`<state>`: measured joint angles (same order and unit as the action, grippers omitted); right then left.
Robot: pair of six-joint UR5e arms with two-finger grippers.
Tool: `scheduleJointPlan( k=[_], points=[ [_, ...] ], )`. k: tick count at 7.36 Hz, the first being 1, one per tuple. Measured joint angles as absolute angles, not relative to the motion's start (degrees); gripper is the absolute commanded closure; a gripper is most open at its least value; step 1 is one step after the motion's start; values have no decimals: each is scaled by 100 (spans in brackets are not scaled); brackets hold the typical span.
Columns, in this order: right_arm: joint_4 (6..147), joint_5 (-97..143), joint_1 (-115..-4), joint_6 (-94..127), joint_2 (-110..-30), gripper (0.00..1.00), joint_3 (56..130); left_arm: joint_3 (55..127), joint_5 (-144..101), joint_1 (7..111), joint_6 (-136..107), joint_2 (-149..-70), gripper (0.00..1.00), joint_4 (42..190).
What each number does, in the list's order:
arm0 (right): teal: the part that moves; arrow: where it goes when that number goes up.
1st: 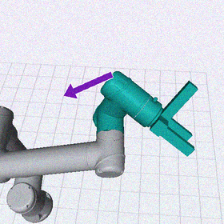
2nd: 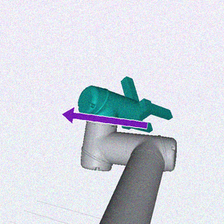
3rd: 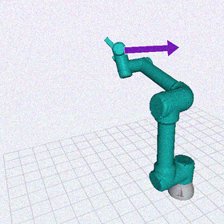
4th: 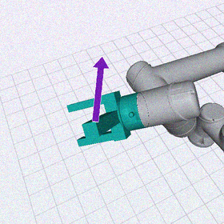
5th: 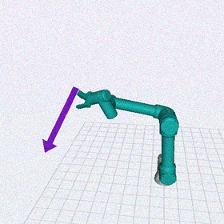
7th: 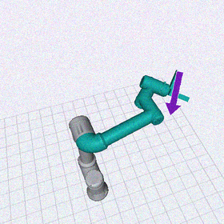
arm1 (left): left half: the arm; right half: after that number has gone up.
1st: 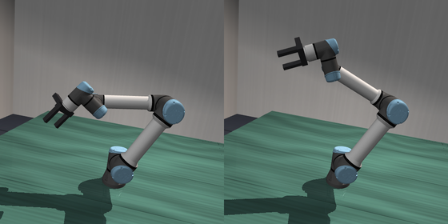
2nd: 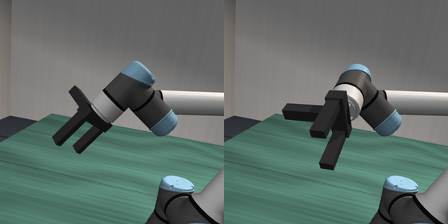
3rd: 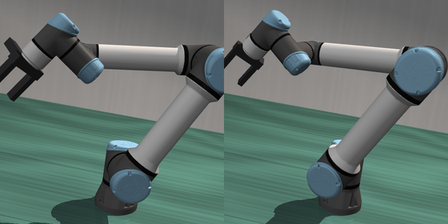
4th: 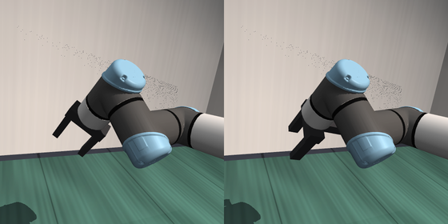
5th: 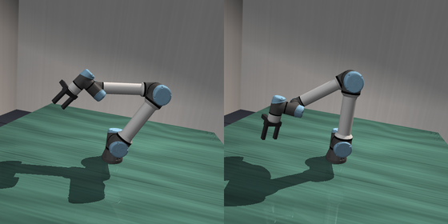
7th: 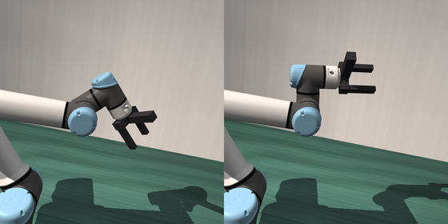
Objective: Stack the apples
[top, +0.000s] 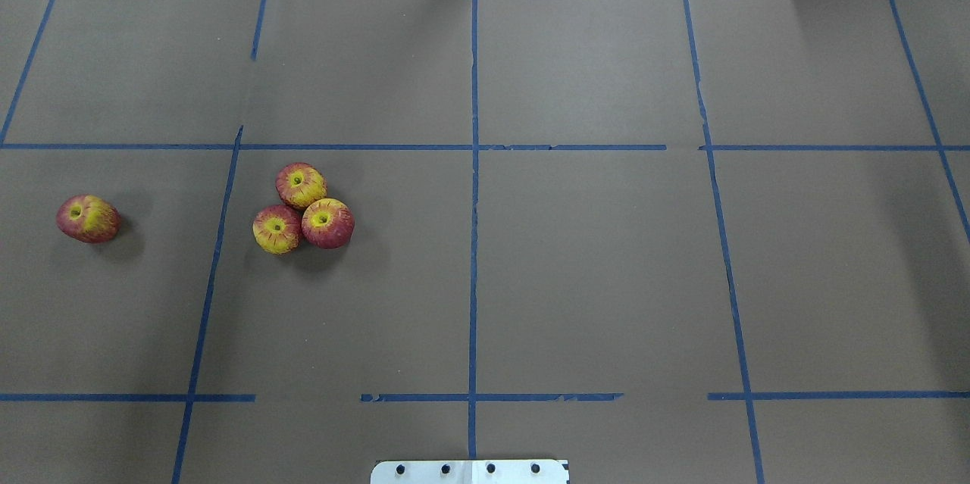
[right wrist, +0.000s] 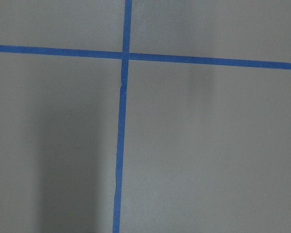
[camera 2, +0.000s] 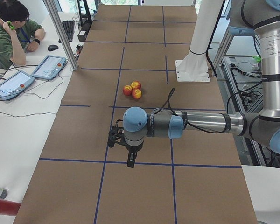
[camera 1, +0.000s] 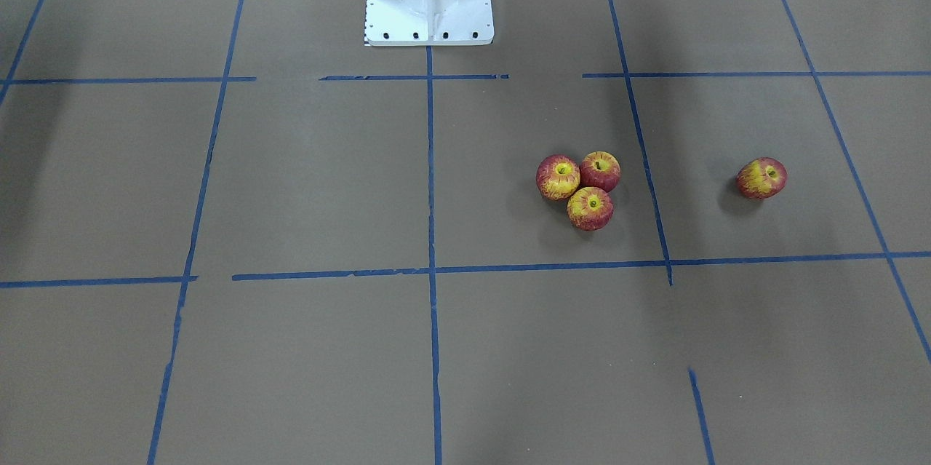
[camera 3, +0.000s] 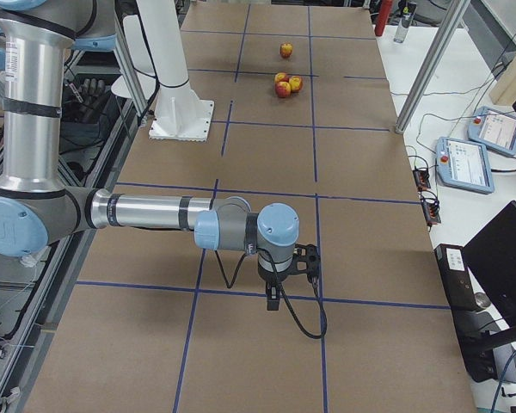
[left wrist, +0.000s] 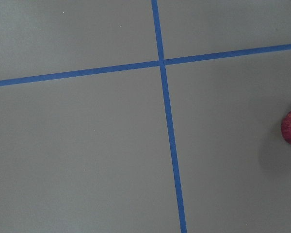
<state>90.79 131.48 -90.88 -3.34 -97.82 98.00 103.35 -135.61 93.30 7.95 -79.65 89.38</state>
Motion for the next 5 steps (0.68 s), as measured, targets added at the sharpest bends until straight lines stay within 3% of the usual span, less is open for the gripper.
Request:
scheduleJointPlan(
  k=[5],
  points=[
    [9079, 13149, -9088, -334, -9782, 0, 9800, 10318, -13550, 9225, 693, -8181, 0, 9368]
  ],
)
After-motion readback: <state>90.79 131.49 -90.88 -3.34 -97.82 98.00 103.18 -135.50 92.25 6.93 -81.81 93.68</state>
